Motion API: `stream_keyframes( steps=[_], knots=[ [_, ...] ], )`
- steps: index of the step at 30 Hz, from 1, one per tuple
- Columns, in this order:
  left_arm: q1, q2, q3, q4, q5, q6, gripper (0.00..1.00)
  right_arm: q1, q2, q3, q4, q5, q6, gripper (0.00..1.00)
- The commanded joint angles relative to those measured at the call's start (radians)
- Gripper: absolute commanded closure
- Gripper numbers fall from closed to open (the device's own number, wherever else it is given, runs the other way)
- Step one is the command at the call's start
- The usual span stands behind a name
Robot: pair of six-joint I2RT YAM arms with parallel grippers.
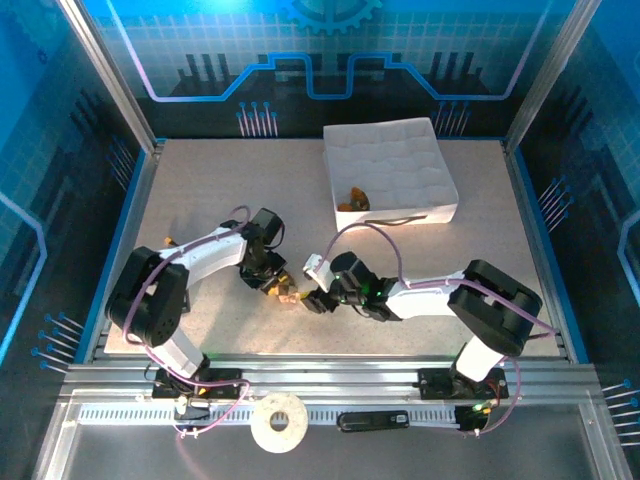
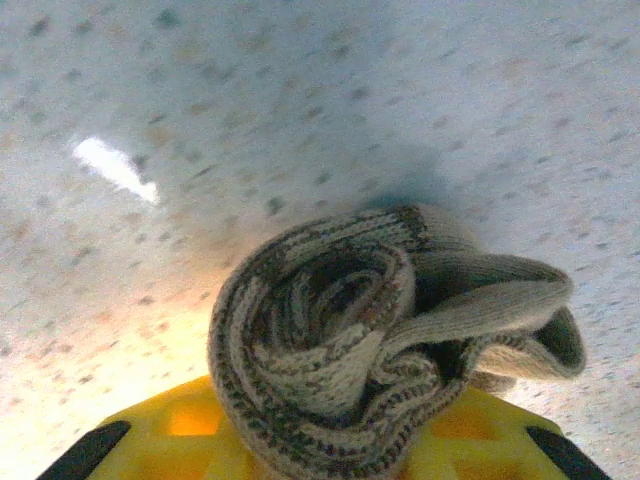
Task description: Roll the socks
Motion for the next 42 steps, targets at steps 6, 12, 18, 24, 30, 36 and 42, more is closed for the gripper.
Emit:
stream_keyframes(
  steps=[6, 12, 18, 24, 30, 36, 42],
  knots=[
    [-0.003, 0.073, -0.017, -0.129, 0.032, -0.042, 0.73, 0.086, 0.091, 0.108, 0.032, 0.101, -0.037, 0.38],
    [0.003, 0.105, 0.015, -0.125, 0.041, -0.038, 0.73, 0.089, 0.167, 0.184, -0.024, 0.079, 0.022, 0.38],
    [0.005, 0.086, 0.039, -0.137, 0.048, -0.041, 0.73, 0.059, 0.254, 0.255, -0.119, 0.056, 0.1, 0.51],
    [0.013, 0.047, 0.064, -0.151, 0.064, -0.051, 0.7, 0.031, 0.277, 0.241, -0.177, 0.038, 0.141, 0.67],
    [0.026, -0.004, 0.092, -0.158, 0.074, -0.078, 0.49, 0.008, 0.295, 0.24, -0.233, -0.007, 0.155, 0.9],
    [0.041, -0.019, 0.128, -0.159, 0.053, -0.103, 0.24, -0.001, 0.297, 0.223, -0.244, -0.042, 0.148, 0.99],
    [0.041, 0.019, 0.154, -0.151, 0.04, -0.133, 0.01, 0.0, 0.3, 0.224, -0.252, -0.054, 0.148, 1.0]
  ],
)
